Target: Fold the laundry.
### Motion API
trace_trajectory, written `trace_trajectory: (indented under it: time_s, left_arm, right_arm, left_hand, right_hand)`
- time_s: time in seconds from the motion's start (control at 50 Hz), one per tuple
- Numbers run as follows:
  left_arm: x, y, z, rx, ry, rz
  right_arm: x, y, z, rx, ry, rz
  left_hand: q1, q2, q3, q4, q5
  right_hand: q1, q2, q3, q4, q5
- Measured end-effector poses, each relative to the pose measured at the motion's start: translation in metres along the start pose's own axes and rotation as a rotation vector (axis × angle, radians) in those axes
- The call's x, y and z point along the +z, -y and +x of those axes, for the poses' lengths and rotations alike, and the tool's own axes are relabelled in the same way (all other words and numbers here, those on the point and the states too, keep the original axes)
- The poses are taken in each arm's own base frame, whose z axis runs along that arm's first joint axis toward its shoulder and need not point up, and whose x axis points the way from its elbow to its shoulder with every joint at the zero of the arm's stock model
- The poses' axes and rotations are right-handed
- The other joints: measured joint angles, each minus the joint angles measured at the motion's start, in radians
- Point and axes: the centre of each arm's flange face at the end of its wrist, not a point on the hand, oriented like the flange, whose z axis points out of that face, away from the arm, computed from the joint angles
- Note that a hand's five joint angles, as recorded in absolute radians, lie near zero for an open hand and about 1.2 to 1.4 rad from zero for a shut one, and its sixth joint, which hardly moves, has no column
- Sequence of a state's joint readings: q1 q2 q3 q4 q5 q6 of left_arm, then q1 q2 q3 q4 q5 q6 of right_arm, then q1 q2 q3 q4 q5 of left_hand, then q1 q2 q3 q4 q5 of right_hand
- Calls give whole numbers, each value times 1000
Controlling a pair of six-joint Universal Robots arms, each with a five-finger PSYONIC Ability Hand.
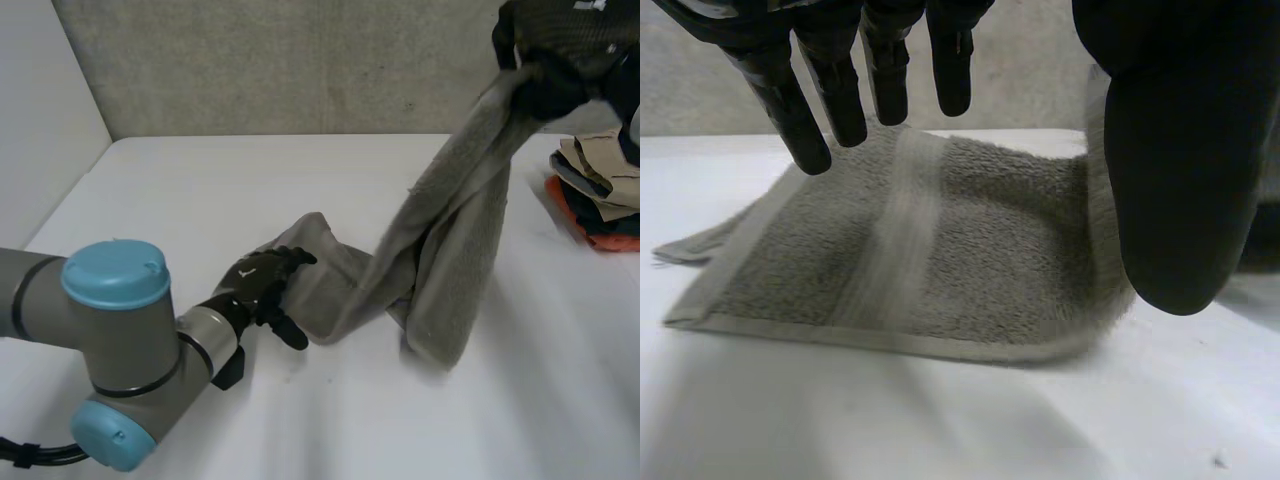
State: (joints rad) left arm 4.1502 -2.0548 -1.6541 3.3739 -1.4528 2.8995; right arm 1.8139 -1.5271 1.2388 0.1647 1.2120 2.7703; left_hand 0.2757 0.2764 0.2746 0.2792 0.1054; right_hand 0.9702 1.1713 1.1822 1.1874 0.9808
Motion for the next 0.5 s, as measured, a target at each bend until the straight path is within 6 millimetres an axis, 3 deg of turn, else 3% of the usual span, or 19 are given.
trace_trajectory:
  time_s: [0.18, 0.38, 0.5]
  left_arm:
    - [18, -8, 15, 8, 27, 15]
    - [25, -23, 41, -21, -14, -1]
    - [34, -21, 45, -17, -4, 45]
  right_arm:
    - [-5, 29, 4, -23, -26, 80]
    - [-11, 39, 2, -30, -26, 102]
    - [-17, 43, 4, -32, -34, 97]
  left_hand:
    - [19, 26, 27, 25, 25]
    - [19, 26, 27, 25, 25]
    - [24, 32, 31, 27, 28]
  right_hand:
    - [0, 0, 0, 0, 0]
    - [0, 0, 0, 0, 0]
    - [0, 0, 0, 0, 0]
